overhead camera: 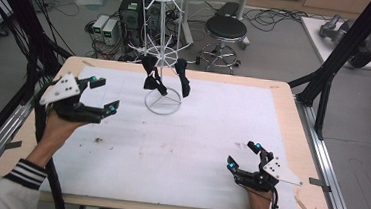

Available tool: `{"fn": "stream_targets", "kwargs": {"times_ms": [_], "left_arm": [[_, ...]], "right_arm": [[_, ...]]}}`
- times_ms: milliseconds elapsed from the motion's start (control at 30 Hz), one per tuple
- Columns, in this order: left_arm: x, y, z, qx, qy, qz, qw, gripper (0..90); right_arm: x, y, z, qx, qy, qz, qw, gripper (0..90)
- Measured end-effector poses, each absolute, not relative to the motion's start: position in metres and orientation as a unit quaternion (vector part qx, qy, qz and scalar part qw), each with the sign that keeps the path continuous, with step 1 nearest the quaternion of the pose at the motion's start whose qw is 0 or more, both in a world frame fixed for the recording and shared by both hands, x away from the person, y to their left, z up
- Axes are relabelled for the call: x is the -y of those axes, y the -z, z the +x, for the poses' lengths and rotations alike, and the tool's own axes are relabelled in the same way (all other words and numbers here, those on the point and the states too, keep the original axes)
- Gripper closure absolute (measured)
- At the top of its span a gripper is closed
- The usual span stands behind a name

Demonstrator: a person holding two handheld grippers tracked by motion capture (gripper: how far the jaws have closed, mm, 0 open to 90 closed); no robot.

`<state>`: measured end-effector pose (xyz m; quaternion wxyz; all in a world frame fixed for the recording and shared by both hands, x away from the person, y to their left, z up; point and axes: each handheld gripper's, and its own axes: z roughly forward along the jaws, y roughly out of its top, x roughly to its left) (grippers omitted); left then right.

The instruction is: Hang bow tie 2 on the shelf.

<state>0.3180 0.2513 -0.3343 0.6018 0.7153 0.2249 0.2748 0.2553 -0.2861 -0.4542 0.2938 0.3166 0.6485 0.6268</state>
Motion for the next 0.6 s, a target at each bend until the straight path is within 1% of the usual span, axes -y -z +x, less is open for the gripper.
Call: {"fn": "stream_targets", "kwargs": {"times_ms": [33, 133, 367, 500, 600], "left_arm": [[-0.254, 0.344, 0.314, -0.232, -0.271, 0.708, 0.609, 17.5], [-0.263, 0.372, 0.299, -0.243, -0.281, 0.705, 0.604, 17.3], [-0.280, 0.420, 0.278, -0.279, -0.299, 0.670, 0.620, 16.6], [-0.279, 0.436, 0.269, -0.283, -0.313, 0.660, 0.621, 16.5], [-0.280, 0.443, 0.268, -0.290, -0.312, 0.657, 0.622, 16.5]], "right_arm": [[0.286, 0.454, 0.255, -0.648, -0.627, 0.315, 0.295, 11.5], [0.286, 0.454, 0.255, -0.647, -0.626, 0.318, 0.296, 11.5], [0.286, 0.454, 0.255, -0.648, -0.625, 0.316, 0.298, 11.5], [0.285, 0.454, 0.254, -0.648, -0.625, 0.318, 0.297, 11.5], [0.285, 0.454, 0.255, -0.647, -0.625, 0.318, 0.300, 11.5]]}}
